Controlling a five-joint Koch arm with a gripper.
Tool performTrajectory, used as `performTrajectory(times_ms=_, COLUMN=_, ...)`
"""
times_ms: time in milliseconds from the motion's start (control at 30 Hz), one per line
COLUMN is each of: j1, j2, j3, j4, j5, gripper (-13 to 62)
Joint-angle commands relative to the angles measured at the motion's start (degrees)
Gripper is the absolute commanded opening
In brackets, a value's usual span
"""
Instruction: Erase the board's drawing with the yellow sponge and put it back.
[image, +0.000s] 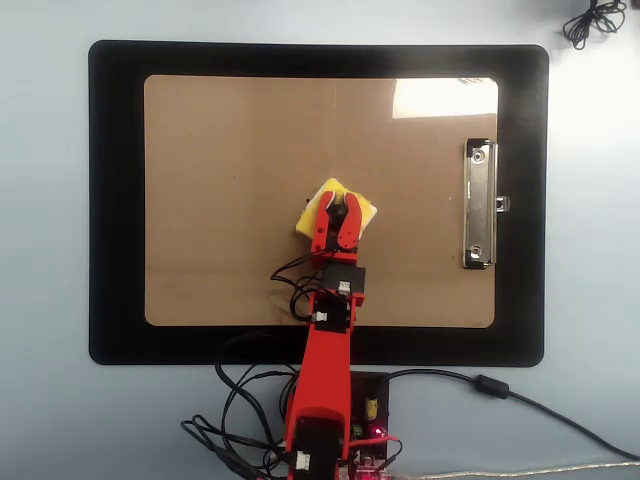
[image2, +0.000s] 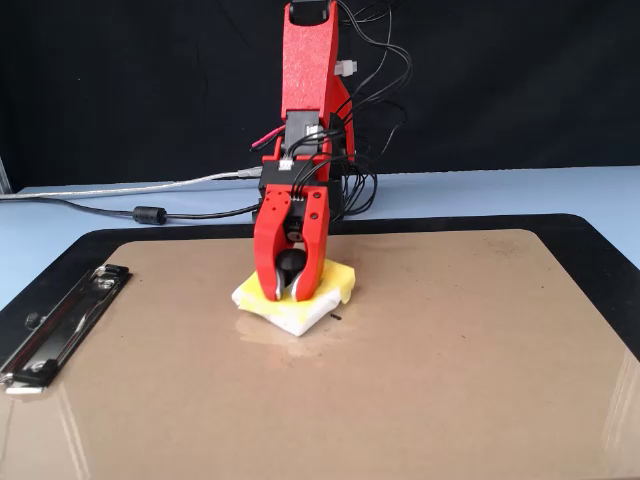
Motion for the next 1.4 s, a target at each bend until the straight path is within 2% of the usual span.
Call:
performTrajectory(times_ms=0, j1=1.5, j2=3.3, j3=5.7, j4=-4.7, j5=-0.3, gripper=-8.2)
performTrajectory(times_ms=133, j1=1.5, j2=13.4, j3=18.9, j4=-9.3, j5=-0.3, gripper=-8.2)
performTrajectory(times_ms=267, j1=1.2, j2=19.8, j3=22.8, j4=-8.6, j5=-0.4, gripper=-8.2)
performTrajectory(times_ms=333, j1=1.3, j2=15.6, j3=19.5, j4=-8.8, j5=-0.5, gripper=-8.2)
performTrajectory(times_ms=500, j1=1.1, j2=-2.9, j3=1.3, j4=-9.4, j5=-0.5, gripper=-8.2)
performTrajectory(times_ms=600, j1=1.1, j2=-6.2, j3=-2.4, j4=-9.4, j5=-0.5, gripper=-8.2)
performTrajectory(times_ms=700, j1=1.0, j2=-1.4, j3=3.9, j4=-9.6, j5=-0.5, gripper=-8.2)
performTrajectory(times_ms=867, j1=-5.8, j2=18.0, j3=20.4, j4=-8.7, j5=-0.5, gripper=-8.2)
performTrajectory(times_ms=933, j1=-8.0, j2=20.4, j3=21.2, j4=-8.7, j5=-0.7, gripper=-8.2)
performTrajectory(times_ms=1033, j1=-9.8, j2=11.9, j3=16.3, j4=-9.2, j5=-2.7, gripper=-8.2)
performTrajectory(times_ms=1200, j1=-9.4, j2=-11.2, j3=-5.7, j4=-9.4, j5=-3.5, gripper=-8.2)
performTrajectory(times_ms=1267, j1=-9.4, j2=-14.8, j3=-9.1, j4=-9.4, j5=-3.5, gripper=-8.2)
performTrajectory(times_ms=1367, j1=-9.4, j2=-11.2, j3=-3.3, j4=-9.6, j5=-3.4, gripper=-8.2)
